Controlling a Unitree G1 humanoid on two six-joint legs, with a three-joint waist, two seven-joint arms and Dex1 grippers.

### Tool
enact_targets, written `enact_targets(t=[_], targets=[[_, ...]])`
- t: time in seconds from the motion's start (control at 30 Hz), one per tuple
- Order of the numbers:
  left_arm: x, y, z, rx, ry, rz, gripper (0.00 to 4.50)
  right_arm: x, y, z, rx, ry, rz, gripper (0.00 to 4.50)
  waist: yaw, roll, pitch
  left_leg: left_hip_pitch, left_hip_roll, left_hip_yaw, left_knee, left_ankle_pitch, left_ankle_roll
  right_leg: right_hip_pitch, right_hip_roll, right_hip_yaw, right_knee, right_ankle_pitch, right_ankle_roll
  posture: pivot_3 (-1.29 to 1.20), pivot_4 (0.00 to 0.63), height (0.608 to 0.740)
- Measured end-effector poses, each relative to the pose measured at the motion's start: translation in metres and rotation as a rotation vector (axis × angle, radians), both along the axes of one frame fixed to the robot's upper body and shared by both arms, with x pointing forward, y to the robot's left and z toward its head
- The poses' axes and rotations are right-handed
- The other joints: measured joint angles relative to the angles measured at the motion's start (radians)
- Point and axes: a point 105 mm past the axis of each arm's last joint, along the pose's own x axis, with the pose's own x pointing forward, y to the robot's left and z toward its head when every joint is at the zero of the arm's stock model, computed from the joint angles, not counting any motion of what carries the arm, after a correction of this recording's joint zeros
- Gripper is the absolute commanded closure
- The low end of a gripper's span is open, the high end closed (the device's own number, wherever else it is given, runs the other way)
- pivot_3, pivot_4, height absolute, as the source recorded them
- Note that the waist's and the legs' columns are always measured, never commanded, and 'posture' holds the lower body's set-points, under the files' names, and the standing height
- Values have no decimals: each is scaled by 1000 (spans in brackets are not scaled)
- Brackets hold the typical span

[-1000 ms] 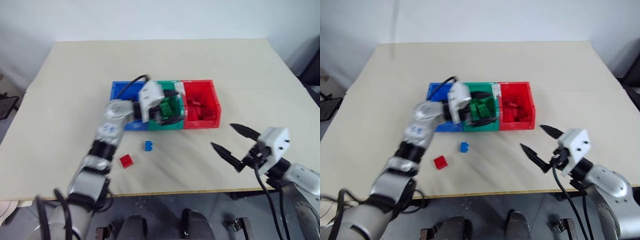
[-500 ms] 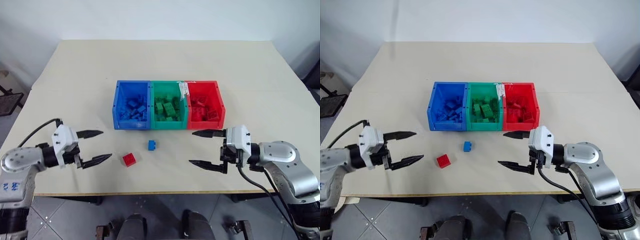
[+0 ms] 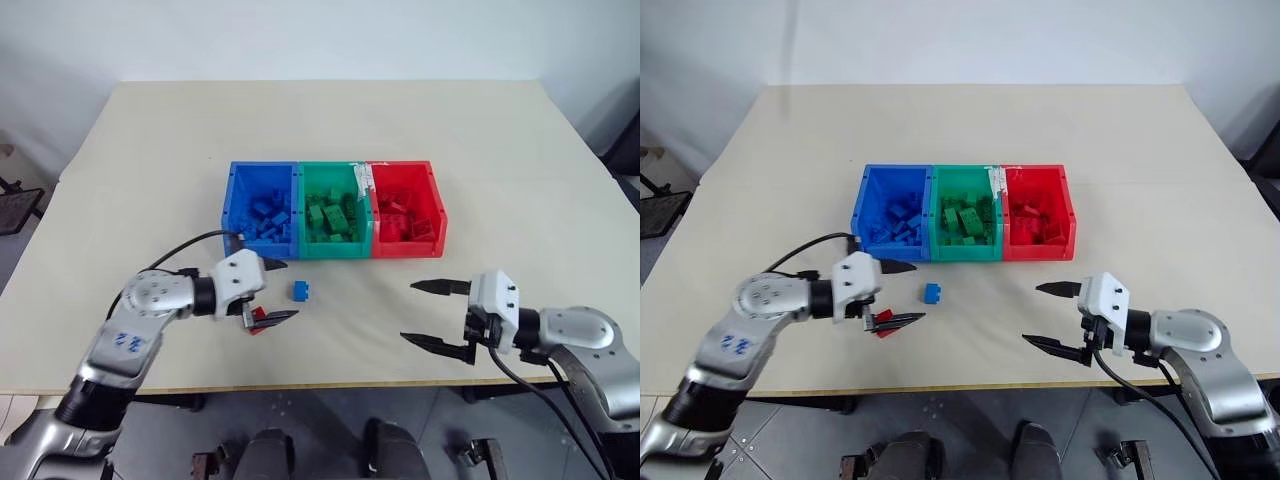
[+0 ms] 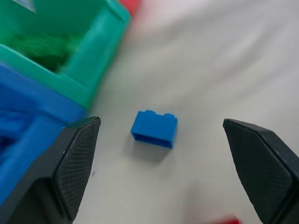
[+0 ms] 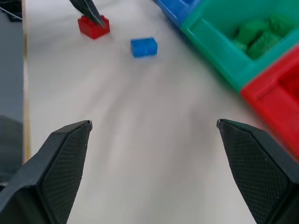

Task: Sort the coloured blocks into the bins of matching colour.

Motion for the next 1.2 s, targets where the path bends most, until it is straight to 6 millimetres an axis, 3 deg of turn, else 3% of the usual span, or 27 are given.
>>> enact_targets(t=[0.17,0.3,0.4,0.67,0.87,1.0,1.13,1.2], targets=[[17,-12,-13,65,23,-39,20,-6,0,3,-1,-21,-45,0,7,0,0,-1,0,0,1,0,0,0,0,0,-1,0,0,0,150,740],[23,-20,-13,60,33,-65,20,-10,-1,2,7,-15,-83,0,12,0,0,-1,0,0,2,0,0,1,0,0,-1,0,0,0,150,740],[27,-28,-15,62,46,-94,581,-15,-1,-1,18,-9,-105,0,15,0,0,-1,0,0,2,0,0,1,0,0,-2,0,0,0,150,740],[22,-29,-18,79,77,-141,3032,-12,-1,1,23,-16,-130,0,8,0,0,0,0,0,2,0,0,1,0,0,-1,0,0,0,150,740],[24,-21,-17,80,73,-115,3028,-11,-1,3,24,-22,-128,0,8,0,0,0,0,0,2,0,0,1,0,0,-1,0,0,0,150,740],[29,-17,-6,-62,63,-42,3028,-8,1,8,38,-37,-127,0,8,0,0,-1,0,-1,2,0,0,1,0,0,-1,0,0,0,150,740],[32,-15,37,-298,-24,22,3028,-3,5,16,128,-46,-154,0,8,0,0,-1,0,-1,2,0,0,1,0,0,-1,0,0,0,150,740],[45,0,58,-467,-18,174,3028,3,5,24,208,-86,-210,0,6,0,0,-1,0,-1,2,0,0,1,0,0,0,0,0,0,150,740]])
